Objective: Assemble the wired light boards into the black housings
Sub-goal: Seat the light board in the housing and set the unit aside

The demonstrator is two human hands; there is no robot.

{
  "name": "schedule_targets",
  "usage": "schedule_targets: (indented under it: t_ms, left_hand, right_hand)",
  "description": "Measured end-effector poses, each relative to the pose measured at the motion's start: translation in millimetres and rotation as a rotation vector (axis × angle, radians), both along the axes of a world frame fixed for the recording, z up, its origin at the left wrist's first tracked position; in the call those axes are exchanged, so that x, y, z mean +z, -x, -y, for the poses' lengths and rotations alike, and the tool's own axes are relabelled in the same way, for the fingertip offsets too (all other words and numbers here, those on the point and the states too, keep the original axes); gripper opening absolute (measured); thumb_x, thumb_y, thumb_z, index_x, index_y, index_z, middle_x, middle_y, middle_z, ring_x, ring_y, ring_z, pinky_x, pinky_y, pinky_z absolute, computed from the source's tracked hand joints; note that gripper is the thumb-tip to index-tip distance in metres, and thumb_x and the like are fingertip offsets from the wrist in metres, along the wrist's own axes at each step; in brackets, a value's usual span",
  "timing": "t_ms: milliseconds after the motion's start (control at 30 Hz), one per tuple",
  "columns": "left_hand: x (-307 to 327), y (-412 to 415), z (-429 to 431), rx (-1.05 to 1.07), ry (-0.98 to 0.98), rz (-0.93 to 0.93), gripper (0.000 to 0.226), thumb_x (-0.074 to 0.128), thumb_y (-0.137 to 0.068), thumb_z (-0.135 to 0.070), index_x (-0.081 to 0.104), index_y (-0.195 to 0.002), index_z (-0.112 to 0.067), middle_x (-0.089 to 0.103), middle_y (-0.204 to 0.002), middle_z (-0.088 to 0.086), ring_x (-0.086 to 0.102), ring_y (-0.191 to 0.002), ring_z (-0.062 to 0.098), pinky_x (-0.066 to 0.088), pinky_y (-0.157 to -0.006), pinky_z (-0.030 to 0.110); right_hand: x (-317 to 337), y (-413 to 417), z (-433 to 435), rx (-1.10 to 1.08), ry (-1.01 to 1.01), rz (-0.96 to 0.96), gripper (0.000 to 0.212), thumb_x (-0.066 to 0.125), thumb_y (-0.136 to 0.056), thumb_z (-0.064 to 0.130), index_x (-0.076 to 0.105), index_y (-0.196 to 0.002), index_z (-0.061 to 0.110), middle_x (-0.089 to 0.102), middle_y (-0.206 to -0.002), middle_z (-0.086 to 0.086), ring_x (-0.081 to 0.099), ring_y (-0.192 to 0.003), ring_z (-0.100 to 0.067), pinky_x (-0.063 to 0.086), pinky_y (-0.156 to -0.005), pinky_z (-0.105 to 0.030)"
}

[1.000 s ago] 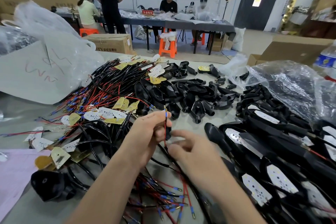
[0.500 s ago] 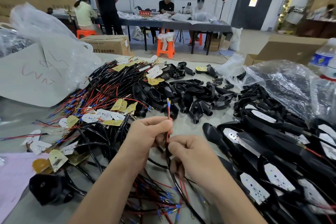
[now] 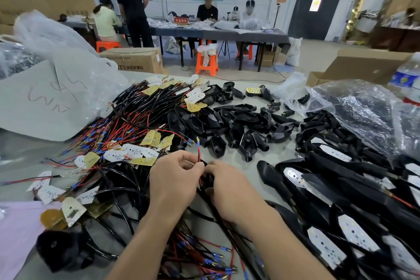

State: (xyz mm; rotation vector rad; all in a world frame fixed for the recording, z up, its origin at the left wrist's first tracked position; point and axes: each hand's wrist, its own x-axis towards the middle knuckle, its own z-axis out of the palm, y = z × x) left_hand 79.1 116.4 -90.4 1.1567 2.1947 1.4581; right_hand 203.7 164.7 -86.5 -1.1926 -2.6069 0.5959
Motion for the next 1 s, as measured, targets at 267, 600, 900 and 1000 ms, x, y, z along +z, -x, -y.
schedule_targets:
  t_ms: [267,600,900,1000]
  left_hand:
    - [-4,-7,-4,-0.074,0.05,0.074,0.013,0.076,-0.079,-0.018,0.067,-0.077,-0.027,0.072,-0.06,-0.011,0.068,-0.06,0.006,0.054,-0.067,0.03]
    - [-9,-9,-7,-0.07,0.041,-0.002,0.016,0.072,-0.088,-0.026,0.072,-0.078,-0.038,0.07,-0.064,-0.015,0.064,-0.058,0.005,0.042,-0.05,0.015]
    - [-10,-30,-10,-0.152,-0.009,0.032,0.009,0.071,-0.091,-0.029,0.07,-0.085,-0.036,0.072,-0.066,-0.017,0.069,-0.065,-0.001,0.052,-0.064,0.025]
    - [-7,-31,-10,-0.156,-0.008,0.022,0.01,0.072,-0.091,-0.028,0.071,-0.084,-0.034,0.071,-0.064,-0.016,0.067,-0.06,0.003,0.045,-0.057,0.016]
  right_hand:
    - [17,-43,5,-0.315,0.015,-0.277,0.031,0.063,-0.086,0.018,0.064,-0.073,0.045,0.06,-0.062,0.008,0.057,-0.057,-0.01,0.042,-0.052,-0.019]
    - [60,-58,-12,-0.184,0.061,-0.009,0.016,0.065,-0.089,0.029,0.074,-0.101,0.034,0.064,-0.076,0.013,0.052,-0.057,-0.002,0.053,-0.062,-0.022]
    - [115,-110,-148,-0.327,-0.147,0.807,0.025,0.044,-0.101,0.013,0.065,-0.111,0.003,0.06,-0.119,-0.015,0.052,-0.091,-0.026,0.047,-0.081,-0.031]
    - [102,-123,-171,-0.279,-0.228,0.772,0.028,0.052,-0.095,0.01,0.067,-0.119,0.003,0.066,-0.122,-0.013,0.062,-0.105,-0.028,0.053,-0.093,-0.036]
